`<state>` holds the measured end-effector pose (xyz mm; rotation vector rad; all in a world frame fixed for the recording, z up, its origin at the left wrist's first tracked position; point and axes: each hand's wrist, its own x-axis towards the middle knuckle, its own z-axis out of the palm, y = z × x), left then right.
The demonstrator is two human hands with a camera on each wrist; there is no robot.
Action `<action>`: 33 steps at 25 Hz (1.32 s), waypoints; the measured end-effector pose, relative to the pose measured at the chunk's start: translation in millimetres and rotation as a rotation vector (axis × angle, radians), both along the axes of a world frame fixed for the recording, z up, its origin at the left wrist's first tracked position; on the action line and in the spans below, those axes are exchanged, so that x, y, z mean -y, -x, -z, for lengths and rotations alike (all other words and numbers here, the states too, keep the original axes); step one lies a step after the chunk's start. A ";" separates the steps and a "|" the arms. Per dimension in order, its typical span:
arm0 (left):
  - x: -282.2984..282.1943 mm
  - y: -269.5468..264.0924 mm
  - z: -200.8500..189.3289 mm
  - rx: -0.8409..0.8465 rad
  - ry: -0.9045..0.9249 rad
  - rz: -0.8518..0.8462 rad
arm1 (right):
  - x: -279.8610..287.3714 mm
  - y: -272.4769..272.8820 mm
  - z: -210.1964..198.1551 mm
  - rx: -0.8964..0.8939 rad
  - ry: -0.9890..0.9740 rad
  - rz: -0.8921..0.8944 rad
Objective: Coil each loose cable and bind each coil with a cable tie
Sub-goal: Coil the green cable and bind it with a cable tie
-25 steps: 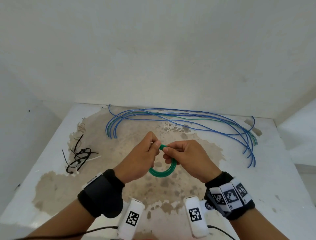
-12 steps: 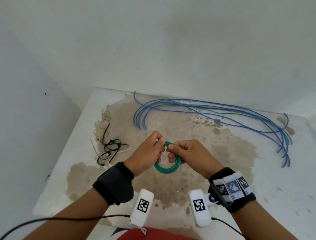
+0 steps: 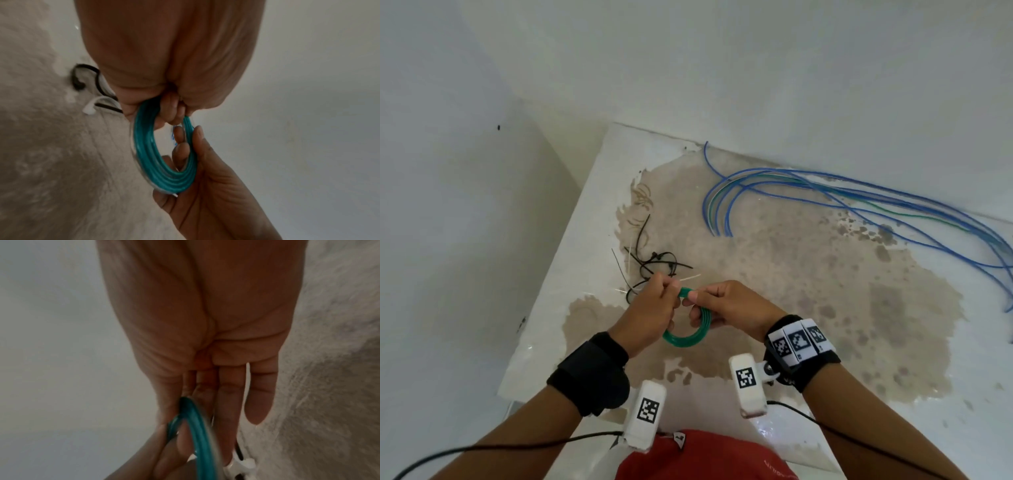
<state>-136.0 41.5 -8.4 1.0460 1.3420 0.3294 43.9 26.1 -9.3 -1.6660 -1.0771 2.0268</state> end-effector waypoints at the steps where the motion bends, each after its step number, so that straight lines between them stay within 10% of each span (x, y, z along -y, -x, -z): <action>1: -0.6 8.1 3.4 -0.001 0.008 -0.024 | -6.5 5.4 6.4 0.048 -0.002 -0.033; 7: -5.9 33.8 10.8 -0.021 0.019 -0.103 | -28.3 6.7 72.2 0.734 -0.445 -0.155; 23: -0.4 -79.8 -15.2 0.038 -0.107 0.013 | 67.9 -102.4 24.8 0.635 -0.515 -0.093; 33: 45.2 -233.8 -50.9 0.013 -0.222 0.001 | 154.8 -244.4 -66.4 0.506 -0.734 0.724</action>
